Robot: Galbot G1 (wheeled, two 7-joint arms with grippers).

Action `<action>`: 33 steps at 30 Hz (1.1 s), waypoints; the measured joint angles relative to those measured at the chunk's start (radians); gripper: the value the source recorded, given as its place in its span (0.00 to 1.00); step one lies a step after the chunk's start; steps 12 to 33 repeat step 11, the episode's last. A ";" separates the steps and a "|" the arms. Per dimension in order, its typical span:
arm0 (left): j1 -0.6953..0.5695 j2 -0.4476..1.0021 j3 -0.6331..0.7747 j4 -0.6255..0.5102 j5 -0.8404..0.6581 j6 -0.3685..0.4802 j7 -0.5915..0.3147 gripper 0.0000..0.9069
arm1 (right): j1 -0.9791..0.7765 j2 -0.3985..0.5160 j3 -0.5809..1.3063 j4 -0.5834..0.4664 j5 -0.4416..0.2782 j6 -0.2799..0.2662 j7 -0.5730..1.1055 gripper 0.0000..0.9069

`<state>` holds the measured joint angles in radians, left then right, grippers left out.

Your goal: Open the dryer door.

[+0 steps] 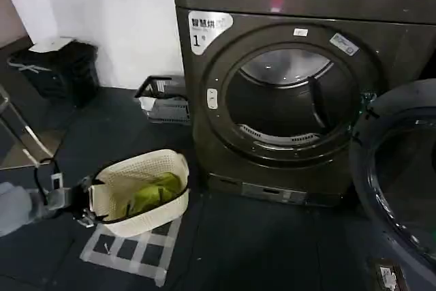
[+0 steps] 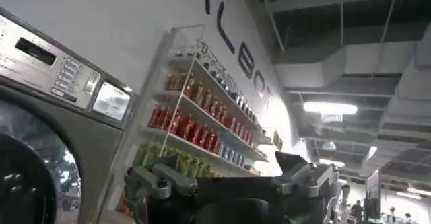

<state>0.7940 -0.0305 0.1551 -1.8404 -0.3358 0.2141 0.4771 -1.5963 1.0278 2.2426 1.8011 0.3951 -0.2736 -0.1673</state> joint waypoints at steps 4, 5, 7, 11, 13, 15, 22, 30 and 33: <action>0.000 0.000 0.000 0.002 -0.005 0.003 0.000 1.00 | 0.003 0.000 -0.001 0.000 -0.002 0.000 -0.004 1.00; 0.000 0.000 0.000 0.002 -0.007 0.004 0.000 1.00 | 0.003 0.000 -0.001 0.000 -0.003 0.000 -0.005 1.00; 0.000 -0.001 0.000 0.002 -0.005 0.003 0.002 1.00 | 0.004 0.000 -0.002 0.000 -0.005 0.000 -0.006 1.00; -0.002 -0.005 0.000 0.004 -0.004 0.003 0.003 1.00 | 0.006 0.000 -0.005 0.001 -0.008 0.000 -0.008 1.00; -0.002 -0.005 0.000 0.004 -0.004 0.003 0.003 1.00 | 0.006 0.000 -0.005 0.001 -0.008 0.000 -0.008 1.00; -0.002 -0.005 0.000 0.004 -0.004 0.003 0.003 1.00 | 0.006 0.000 -0.005 0.001 -0.008 0.000 -0.008 1.00; -0.002 -0.005 0.000 0.004 -0.004 0.003 0.003 1.00 | 0.006 0.000 -0.005 0.001 -0.008 0.000 -0.008 1.00; -0.002 -0.005 0.000 0.004 -0.004 0.003 0.003 1.00 | 0.006 0.000 -0.005 0.001 -0.008 0.000 -0.008 1.00; -0.002 -0.005 0.000 0.004 -0.004 0.003 0.003 1.00 | 0.006 0.000 -0.005 0.001 -0.008 0.000 -0.008 1.00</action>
